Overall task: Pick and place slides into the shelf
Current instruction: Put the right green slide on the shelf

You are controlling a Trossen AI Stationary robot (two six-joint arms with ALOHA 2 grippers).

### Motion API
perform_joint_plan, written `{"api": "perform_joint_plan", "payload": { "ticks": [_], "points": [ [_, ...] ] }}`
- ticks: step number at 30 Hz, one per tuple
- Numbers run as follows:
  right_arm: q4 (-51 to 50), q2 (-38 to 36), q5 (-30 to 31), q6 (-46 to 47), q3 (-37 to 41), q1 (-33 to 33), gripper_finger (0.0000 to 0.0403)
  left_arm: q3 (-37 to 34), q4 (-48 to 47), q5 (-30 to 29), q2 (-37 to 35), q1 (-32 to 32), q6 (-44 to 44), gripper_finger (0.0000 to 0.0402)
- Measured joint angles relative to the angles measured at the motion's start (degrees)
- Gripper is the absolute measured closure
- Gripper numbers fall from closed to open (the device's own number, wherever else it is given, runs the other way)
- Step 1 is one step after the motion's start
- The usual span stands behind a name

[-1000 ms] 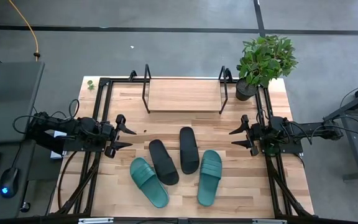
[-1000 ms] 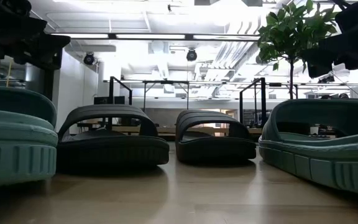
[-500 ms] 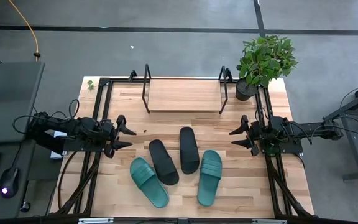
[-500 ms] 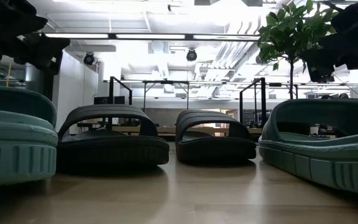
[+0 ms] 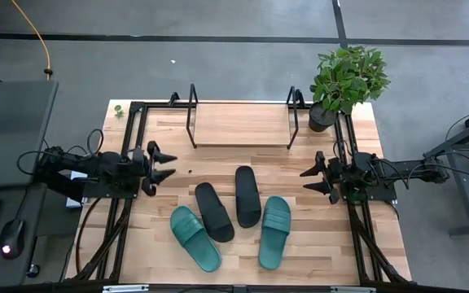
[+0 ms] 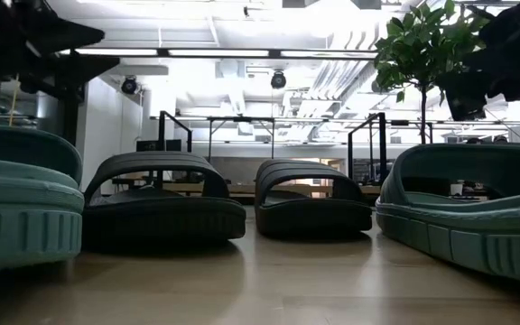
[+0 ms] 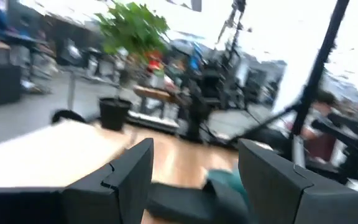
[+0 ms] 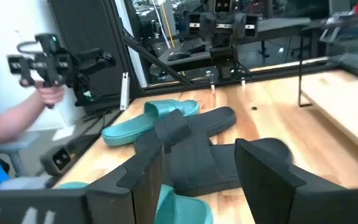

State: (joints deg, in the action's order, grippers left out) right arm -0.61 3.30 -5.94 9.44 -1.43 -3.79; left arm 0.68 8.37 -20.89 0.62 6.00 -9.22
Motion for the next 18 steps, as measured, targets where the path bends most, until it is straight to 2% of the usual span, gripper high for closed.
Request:
{"api": "perform_joint_plan", "payload": {
  "ticks": [5,8,11,14,18],
  "points": [
    [1.60,0.01,8.41,-9.07,0.00,0.00,0.0214,0.16,2.43,-1.24,0.00,0.01,-0.76,0.0186],
    [3.82,0.00,13.14,-10.32,0.00,0.02,0.0214,0.16,2.48,-1.24,0.00,0.00,-3.11,0.0186],
    [6.99,0.01,13.31,-10.33,0.00,0.02,0.0214,0.16,2.48,-1.24,0.00,0.01,-4.10,0.0186],
    [11.21,0.00,13.10,-6.35,0.00,0.02,0.0214,0.16,2.11,-1.24,0.00,0.01,-5.17,0.0186],
    [13.85,-0.01,9.73,-4.95,0.00,0.02,0.0214,0.16,1.63,-1.23,0.00,0.00,-6.34,0.0186]
  ]
}}
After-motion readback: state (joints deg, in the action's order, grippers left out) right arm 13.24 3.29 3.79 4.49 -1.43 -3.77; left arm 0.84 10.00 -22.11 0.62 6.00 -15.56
